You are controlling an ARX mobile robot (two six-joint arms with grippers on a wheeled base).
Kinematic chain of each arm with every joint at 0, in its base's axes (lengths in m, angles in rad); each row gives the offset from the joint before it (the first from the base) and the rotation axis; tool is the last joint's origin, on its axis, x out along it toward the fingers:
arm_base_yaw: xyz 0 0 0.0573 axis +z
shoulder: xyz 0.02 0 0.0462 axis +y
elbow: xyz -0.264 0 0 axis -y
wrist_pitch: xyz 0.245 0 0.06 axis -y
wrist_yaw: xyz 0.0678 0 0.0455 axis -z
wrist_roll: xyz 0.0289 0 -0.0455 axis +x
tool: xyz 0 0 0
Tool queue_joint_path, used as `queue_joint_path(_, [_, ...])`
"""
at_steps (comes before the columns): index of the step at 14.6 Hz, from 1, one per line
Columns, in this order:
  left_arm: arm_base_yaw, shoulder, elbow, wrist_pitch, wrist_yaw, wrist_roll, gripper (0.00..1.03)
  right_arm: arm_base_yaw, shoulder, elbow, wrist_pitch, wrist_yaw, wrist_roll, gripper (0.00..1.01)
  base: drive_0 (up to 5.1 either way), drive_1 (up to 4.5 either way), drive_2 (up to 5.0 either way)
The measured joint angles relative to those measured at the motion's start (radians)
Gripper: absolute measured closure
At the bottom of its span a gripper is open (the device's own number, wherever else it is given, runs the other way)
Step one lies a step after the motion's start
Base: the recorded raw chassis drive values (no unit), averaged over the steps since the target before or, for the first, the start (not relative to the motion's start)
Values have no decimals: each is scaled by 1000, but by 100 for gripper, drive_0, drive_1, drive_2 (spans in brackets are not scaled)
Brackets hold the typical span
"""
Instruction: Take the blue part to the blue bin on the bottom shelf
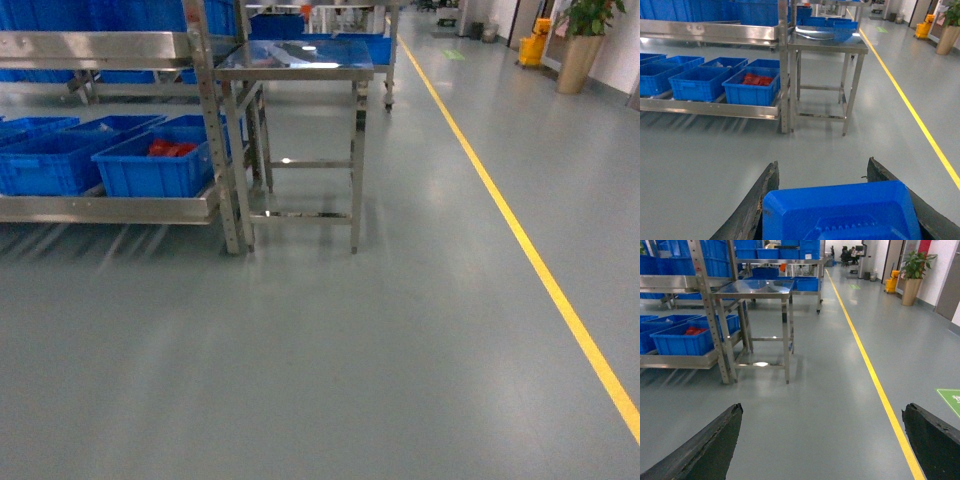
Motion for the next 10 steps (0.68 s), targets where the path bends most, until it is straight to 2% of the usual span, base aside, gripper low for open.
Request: queue_joint_path(10, [0, 0, 0, 0, 0, 0, 59, 0, 0, 0, -2, 0, 0, 3, -3, 427, -433])
